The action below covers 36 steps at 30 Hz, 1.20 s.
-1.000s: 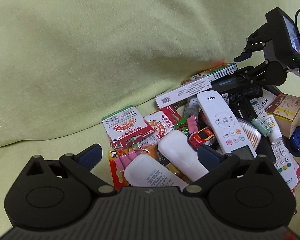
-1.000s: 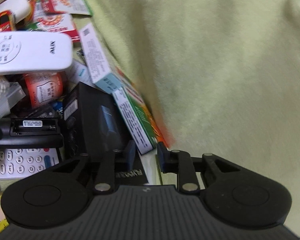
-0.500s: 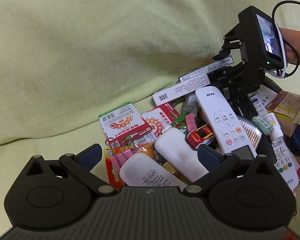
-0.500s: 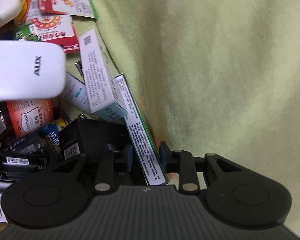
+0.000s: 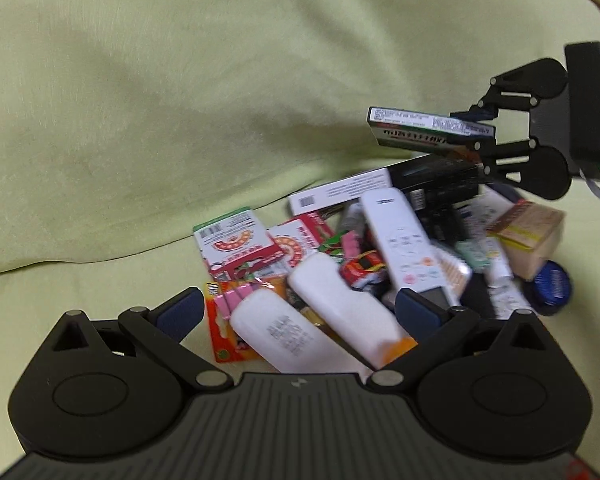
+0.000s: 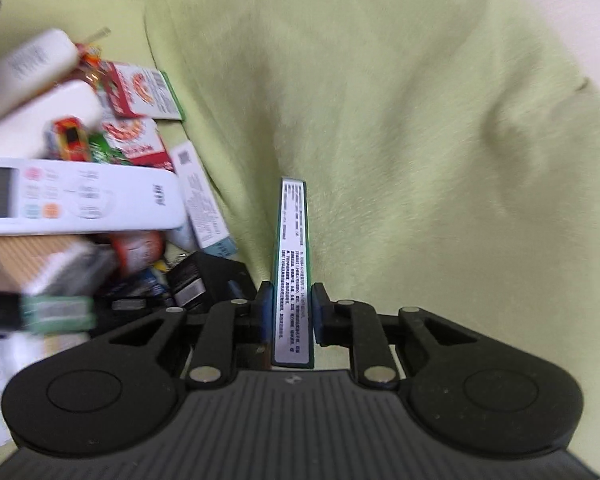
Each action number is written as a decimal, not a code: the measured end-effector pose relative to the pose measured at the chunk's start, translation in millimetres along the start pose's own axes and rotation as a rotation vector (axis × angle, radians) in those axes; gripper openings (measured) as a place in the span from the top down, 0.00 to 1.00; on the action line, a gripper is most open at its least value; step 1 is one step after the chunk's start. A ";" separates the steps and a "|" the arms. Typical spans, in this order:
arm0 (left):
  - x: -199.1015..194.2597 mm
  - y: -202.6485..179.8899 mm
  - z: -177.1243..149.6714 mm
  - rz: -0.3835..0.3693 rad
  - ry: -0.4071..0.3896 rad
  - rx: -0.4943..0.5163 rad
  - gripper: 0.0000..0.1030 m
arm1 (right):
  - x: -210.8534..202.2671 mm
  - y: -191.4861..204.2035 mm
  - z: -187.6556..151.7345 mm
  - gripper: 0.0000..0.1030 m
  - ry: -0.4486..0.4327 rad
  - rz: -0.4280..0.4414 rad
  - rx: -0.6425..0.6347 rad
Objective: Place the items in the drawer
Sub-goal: 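Lift the green medicine box with the right gripper and carry it to the drawer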
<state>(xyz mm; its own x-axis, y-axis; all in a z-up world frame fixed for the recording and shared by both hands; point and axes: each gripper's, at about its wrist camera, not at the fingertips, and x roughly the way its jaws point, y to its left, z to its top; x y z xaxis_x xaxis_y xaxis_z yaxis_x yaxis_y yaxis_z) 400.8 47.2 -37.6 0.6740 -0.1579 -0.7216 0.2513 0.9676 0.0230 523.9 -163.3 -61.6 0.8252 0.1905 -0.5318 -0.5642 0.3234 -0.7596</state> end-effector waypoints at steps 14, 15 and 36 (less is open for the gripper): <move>-88.4 -48.7 -31.8 -0.164 0.012 0.094 0.01 | -171.3 59.6 -7.1 0.85 -0.037 -0.044 0.036; -94.5 -52.2 -35.0 -0.175 0.012 0.102 0.01 | -180.5 65.4 -6.9 0.85 -0.038 -0.046 0.032; -187.8 -119.3 -82.4 -0.327 0.002 0.200 0.01 | -379.6 130.1 -6.4 0.85 -0.049 -0.111 0.373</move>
<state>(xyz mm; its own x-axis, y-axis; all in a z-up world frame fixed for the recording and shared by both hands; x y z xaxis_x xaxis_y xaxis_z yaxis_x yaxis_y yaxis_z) 187.1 -22.4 38.2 0.5347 -0.4512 -0.7146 0.5833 0.8088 -0.0742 137.1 -199.5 39.1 0.8861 0.1762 -0.4288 -0.4301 0.6576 -0.6185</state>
